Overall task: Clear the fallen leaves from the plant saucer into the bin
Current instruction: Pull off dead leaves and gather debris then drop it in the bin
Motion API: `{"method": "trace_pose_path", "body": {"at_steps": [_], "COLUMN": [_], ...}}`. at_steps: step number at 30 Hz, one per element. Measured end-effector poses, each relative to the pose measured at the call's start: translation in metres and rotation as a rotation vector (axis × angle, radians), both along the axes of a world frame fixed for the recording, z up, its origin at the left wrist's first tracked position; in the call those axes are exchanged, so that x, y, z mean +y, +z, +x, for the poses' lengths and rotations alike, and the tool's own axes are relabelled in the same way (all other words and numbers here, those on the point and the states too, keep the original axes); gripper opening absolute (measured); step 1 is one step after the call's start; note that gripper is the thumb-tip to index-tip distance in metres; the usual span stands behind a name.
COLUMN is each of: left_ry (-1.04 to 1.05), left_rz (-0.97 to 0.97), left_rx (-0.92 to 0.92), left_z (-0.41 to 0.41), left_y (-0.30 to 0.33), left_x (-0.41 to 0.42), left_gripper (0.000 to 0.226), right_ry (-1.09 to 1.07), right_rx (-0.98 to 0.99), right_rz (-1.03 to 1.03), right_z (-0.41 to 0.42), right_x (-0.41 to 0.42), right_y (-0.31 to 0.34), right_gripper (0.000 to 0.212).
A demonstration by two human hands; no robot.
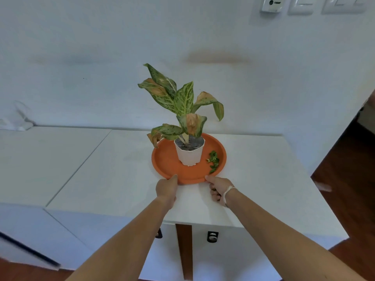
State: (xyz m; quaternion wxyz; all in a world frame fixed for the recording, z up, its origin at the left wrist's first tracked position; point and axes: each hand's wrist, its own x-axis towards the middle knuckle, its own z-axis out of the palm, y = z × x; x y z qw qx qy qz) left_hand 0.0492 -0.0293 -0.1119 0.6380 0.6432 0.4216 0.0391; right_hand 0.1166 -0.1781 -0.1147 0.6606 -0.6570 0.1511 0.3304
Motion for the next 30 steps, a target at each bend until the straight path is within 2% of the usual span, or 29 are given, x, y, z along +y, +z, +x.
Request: {"method": "trace_pose_path", "body": {"at_steps": [4,7,9,11,14,18,20,22,26,30], "left_ry": [-0.043,-0.077,-0.112,-0.137,-0.178,-0.319,-0.372,-0.396,-0.383,-0.360], "left_rz": [0.030,-0.005,-0.004,0.002,0.074,0.408,0.506,0.567,0.677,0.733], "left_rx": [0.019,0.041,0.056,0.064,0.069,0.127,0.157,0.184,0.172,0.119], "left_z": [0.000,0.000,0.000,0.000,-0.002,-0.003,-0.002,0.000,0.000,0.000], "left_y": [0.003,0.009,0.012,0.015,0.017,0.011,0.006,0.005,0.005,0.006], "left_x": [0.009,0.015,0.018,0.021,0.022,0.028,0.034,0.040,0.049,0.056], "left_gripper": [0.031,0.028,0.028,0.026,0.027,0.037,0.040,0.042,0.050,0.051], "right_ry": [0.054,0.201,0.271,0.204,0.173,0.495,0.693,0.813,0.981,1.108], "right_rx": [-0.018,-0.104,-0.260,-0.472,-0.667,-0.719,-0.735,-0.715,-0.722,-0.683], "right_rz": [-0.049,-0.211,-0.370,-0.455,-0.529,-0.824,-1.011,-1.116,-1.279,-1.326], "right_z": [-0.009,-0.010,-0.004,0.005,0.019,0.034,0.039,0.047,0.058,0.068], "right_x": [0.001,-0.003,-0.008,-0.013,-0.017,-0.015,-0.010,-0.003,0.011,0.021], "right_y": [0.005,0.015,0.021,0.025,0.033,0.044,0.048,0.052,0.060,0.071], "right_gripper": [0.027,0.020,0.025,0.032,0.024,0.069,0.084,0.094,0.104,0.092]}}
